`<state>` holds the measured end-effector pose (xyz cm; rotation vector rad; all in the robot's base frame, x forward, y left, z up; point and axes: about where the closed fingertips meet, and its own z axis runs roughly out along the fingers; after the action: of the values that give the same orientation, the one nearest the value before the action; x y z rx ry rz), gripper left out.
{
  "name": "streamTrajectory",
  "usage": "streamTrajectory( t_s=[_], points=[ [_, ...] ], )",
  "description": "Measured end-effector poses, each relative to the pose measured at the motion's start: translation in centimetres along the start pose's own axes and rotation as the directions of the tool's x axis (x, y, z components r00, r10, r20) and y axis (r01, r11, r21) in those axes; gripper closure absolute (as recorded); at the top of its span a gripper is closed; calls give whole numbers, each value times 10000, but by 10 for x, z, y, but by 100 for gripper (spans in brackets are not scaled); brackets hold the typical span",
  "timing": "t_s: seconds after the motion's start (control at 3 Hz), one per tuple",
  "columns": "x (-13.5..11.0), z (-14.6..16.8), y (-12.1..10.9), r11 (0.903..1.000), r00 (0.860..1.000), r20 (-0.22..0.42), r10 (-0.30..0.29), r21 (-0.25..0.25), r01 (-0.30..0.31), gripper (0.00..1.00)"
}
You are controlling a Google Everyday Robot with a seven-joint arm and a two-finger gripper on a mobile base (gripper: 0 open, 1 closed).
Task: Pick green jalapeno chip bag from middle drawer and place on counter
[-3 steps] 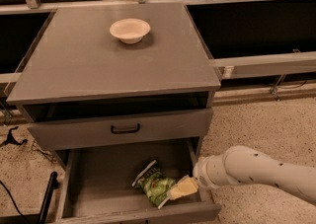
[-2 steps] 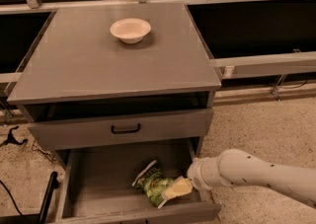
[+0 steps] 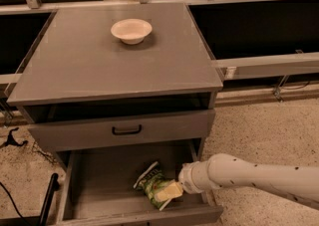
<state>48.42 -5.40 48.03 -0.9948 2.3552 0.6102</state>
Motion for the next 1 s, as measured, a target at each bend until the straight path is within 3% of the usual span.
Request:
streamTrajectory(
  t_s=[0.33,0.67,1.0],
  points=[
    [2,17,3,9999,9999,-107,-93,-97,92,12],
    [6,30,4,9998,9997,-198,-142,-143,140,22],
    [11,41,3,9998,9995,-269,-136,-117,133,22]
  ],
)
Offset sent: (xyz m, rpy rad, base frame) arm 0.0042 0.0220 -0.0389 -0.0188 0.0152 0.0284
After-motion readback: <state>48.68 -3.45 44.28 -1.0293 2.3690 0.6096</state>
